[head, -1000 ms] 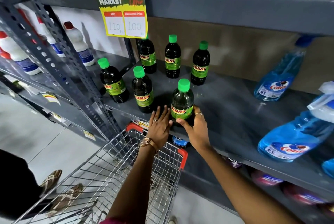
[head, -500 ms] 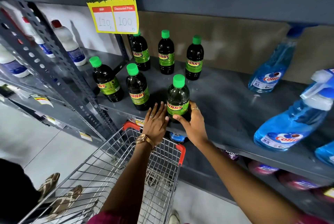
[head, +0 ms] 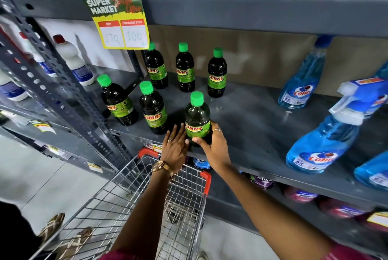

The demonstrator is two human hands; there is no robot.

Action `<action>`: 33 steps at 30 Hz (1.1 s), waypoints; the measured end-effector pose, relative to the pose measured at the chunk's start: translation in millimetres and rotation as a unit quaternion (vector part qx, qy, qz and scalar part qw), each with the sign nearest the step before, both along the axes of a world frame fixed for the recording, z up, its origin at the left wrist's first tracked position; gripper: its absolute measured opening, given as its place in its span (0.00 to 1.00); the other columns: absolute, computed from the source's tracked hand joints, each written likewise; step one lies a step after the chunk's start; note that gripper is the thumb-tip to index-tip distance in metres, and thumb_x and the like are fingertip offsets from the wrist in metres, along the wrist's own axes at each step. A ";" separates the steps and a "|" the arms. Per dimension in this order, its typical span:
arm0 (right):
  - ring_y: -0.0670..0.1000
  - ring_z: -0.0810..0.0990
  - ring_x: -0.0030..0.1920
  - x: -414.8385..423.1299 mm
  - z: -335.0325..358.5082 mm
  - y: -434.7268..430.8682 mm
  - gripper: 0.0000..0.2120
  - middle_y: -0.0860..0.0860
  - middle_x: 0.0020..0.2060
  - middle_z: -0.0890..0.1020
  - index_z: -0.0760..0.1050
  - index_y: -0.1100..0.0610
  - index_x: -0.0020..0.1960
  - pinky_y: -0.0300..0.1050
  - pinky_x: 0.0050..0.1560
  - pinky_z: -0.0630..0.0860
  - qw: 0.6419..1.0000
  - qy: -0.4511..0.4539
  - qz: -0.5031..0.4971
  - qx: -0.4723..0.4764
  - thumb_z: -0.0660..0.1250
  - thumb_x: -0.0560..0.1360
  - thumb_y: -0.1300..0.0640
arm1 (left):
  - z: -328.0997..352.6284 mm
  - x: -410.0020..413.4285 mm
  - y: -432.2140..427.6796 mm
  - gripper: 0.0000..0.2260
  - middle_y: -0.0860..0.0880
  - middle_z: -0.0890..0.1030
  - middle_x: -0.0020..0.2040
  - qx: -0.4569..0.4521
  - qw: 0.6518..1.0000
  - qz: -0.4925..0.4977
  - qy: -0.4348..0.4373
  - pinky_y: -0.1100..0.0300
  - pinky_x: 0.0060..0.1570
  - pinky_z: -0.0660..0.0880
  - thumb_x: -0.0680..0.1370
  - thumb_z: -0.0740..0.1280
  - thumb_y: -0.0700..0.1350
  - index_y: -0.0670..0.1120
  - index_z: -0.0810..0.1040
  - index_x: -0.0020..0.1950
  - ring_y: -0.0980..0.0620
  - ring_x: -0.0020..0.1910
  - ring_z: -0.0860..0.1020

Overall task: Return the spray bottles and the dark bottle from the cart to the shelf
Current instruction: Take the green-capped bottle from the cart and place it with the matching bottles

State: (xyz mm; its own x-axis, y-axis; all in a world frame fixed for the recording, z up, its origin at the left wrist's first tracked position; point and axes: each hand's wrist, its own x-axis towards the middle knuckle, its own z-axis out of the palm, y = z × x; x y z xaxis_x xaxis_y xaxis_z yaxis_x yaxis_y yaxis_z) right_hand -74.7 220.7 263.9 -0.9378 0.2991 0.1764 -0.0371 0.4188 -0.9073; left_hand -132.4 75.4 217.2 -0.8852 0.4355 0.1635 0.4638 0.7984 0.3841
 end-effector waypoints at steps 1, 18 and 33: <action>0.52 0.75 0.62 0.2 0.7 -0.6 0.30 0.54 0.61 0.77 0.66 0.58 0.68 0.50 0.63 0.74 1.000 -0.001 -0.001 -0.001 0.72 0.71 0.51 | 0.7 -0.2 -0.1 0.22 0.48 0.54 0.78 0.005 1.000 0.001 0.000 0.57 0.74 0.39 0.83 0.50 0.48 0.47 0.53 0.77 0.58 0.74 0.41; 0.51 0.75 0.62 -4.8 -1.3 -3.2 0.30 0.54 0.61 0.77 0.65 0.57 0.68 0.42 0.59 0.72 1.000 -0.001 0.002 0.002 0.72 0.71 0.52 | -1.8 -8.0 -0.5 0.22 0.47 0.57 0.78 0.032 0.999 -0.001 0.000 0.57 0.73 0.40 0.82 0.50 0.48 0.46 0.56 0.76 0.54 0.76 0.47; 0.50 0.81 0.50 171.9 -5.1 95.9 0.08 0.48 0.48 0.79 0.74 0.43 0.50 0.46 0.51 0.78 0.970 0.108 -0.213 -0.048 0.66 0.74 0.42 | 23.4 165.8 111.6 0.27 0.57 0.49 0.78 0.234 0.970 -0.067 -0.021 0.59 0.76 0.45 0.80 0.56 0.48 0.47 0.51 0.77 0.57 0.78 0.45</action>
State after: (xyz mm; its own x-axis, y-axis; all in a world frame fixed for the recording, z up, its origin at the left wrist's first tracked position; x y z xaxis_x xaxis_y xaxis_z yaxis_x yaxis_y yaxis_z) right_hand 97.2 316.6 258.8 -0.6694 0.6762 0.3076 -0.0732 0.3520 -0.9331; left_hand 33.4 186.9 240.6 -0.8358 0.4342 0.3361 0.5276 0.4658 0.7104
